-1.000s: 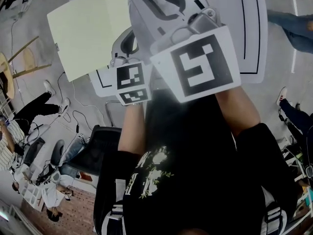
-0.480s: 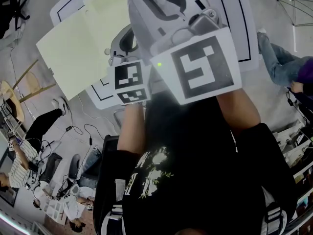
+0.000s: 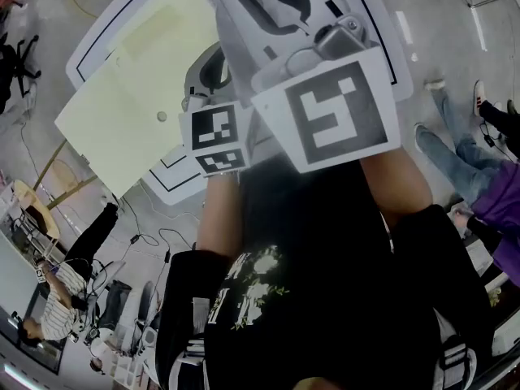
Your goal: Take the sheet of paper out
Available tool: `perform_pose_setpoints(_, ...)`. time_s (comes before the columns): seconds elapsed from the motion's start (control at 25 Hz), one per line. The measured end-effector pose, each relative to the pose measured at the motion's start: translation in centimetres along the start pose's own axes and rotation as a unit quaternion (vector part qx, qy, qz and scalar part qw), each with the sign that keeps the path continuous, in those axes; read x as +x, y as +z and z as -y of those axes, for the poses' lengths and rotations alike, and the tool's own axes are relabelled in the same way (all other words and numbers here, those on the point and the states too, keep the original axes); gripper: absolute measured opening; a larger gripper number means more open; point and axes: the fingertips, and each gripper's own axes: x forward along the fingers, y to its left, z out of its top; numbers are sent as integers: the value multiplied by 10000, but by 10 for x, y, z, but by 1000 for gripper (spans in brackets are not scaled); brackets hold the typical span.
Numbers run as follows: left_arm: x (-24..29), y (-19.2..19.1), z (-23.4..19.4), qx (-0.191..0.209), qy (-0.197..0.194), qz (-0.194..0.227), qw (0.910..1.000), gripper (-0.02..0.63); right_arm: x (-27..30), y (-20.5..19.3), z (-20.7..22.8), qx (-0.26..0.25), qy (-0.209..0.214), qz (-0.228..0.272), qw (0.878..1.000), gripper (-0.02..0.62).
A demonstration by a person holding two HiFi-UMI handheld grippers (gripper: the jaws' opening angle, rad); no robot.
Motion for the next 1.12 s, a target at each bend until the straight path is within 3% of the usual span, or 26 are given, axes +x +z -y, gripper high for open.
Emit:
perform_pose_setpoints(0.2,16,5,25,39,-234,-52,9997,2,-11,-26,29,-77,-237,-295,9993,3)
perform_pose_setpoints(0.44,28,-1,34,-4,-367,-235,9990,2,-6,-72,40,-138,-191,-760,9968,3)
perform_pose_setpoints(0.88,31,-20,21,-16,-229,-530,9983,2,12,-170,26,-23,301,-1592,9868,3)
perform_pose_setpoints(1.12,26,-25,18,-28,-174,-620,9979,2,17,-201,13,12,587,-1858,9808,5)
